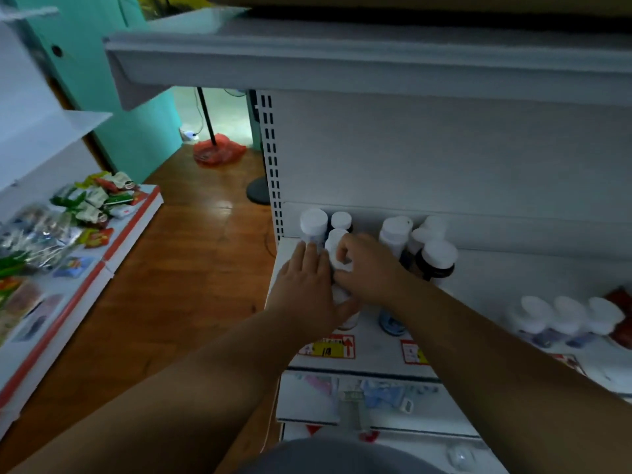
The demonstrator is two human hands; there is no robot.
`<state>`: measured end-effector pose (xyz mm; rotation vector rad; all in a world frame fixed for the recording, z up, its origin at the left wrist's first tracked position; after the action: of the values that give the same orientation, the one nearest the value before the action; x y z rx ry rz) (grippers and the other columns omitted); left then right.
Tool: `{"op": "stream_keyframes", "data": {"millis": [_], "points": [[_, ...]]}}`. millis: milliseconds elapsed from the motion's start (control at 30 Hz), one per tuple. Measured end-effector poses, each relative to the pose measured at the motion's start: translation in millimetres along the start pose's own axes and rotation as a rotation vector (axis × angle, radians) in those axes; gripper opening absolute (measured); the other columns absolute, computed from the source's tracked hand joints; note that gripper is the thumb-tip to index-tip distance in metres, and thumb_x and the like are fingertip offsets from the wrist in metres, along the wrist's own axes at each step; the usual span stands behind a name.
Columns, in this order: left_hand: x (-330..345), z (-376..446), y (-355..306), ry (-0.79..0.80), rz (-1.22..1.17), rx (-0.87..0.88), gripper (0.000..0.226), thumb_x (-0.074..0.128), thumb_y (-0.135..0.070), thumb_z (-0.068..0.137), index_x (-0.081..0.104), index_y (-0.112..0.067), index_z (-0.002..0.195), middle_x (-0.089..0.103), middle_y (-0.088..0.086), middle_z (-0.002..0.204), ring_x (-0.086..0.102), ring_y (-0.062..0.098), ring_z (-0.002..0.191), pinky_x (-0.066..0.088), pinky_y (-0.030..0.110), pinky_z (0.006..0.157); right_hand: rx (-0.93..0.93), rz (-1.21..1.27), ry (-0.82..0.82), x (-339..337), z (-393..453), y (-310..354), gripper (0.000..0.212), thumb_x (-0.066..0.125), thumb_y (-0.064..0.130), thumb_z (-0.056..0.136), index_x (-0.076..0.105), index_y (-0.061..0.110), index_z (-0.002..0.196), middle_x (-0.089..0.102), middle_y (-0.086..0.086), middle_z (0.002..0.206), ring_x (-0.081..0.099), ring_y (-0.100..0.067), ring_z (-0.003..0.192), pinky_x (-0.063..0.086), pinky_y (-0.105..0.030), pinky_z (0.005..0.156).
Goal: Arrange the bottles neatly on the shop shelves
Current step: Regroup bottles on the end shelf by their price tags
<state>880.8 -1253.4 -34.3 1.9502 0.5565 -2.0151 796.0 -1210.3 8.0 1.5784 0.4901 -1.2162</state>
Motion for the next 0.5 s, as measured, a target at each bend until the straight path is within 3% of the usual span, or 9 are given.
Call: {"op": "stream_keyframes", "data": {"millis": [200, 300, 400, 500], "points": [[3.7, 3.4, 0.8, -0.023, -0.02, 0.021, 0.11, 0.005, -0.086, 0.077, 0.006, -0.007, 0.154, 0.002, 0.017, 0.161, -0.008, 0.03, 0.149, 0.007, 0.047, 0.12, 0.089, -0.02, 0.039, 3.7, 6.1, -0.8, 0.016, 0.05, 0.026, 0.089, 0.056, 0.011, 0.086, 0.061, -0.007, 0.084, 0.057, -0.023, 0.076, 0.049, -0.043, 0.071], [0.9, 1.5, 2.2, -0.014, -0.051, 0.012, 0.11, 0.011, -0.086, 0.078, 0.003, -0.007, 0.154, -0.002, 0.015, 0.162, -0.01, 0.029, 0.149, 0.007, 0.046, 0.121, 0.178, -0.046, -0.098, -14.3, 15.3, -8.2, 0.014, 0.046, 0.023, 0.091, 0.05, 0.014, 0.082, 0.058, -0.004, 0.078, 0.056, -0.023, 0.072, 0.043, -0.038, 0.062], [-3.9, -0.6, 2.8, -0.006, -0.08, 0.01, 0.109, 0.017, -0.085, 0.079, 0.0, -0.008, 0.154, -0.005, 0.014, 0.162, -0.011, 0.028, 0.148, 0.006, 0.045, 0.121, 0.217, -0.046, -0.221, -29.7, 30.0, -13.3, 0.009, 0.052, 0.026, 0.088, 0.049, 0.019, 0.087, 0.056, -0.001, 0.086, 0.055, -0.021, 0.078, 0.042, -0.034, 0.064], [-5.5, -2.7, 3.4, 0.011, -0.095, 0.005, 0.109, 0.017, -0.086, 0.079, -0.002, -0.009, 0.154, -0.008, 0.014, 0.161, -0.013, 0.027, 0.148, 0.004, 0.044, 0.121, 0.28, -0.138, -0.061, -13.0, 47.6, -19.2, 0.031, 0.058, 0.038, 0.086, 0.049, 0.017, 0.106, 0.06, -0.004, 0.099, 0.058, -0.025, 0.091, 0.047, -0.037, 0.073]]}}
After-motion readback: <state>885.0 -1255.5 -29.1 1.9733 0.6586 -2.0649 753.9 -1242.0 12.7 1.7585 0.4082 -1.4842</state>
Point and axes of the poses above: each hand's wrist, its own z-axis towards the middle knuckle, its own x-axis out of the palm, y = z × x, the point moved 9 cm from there along z, towards the middle knuckle
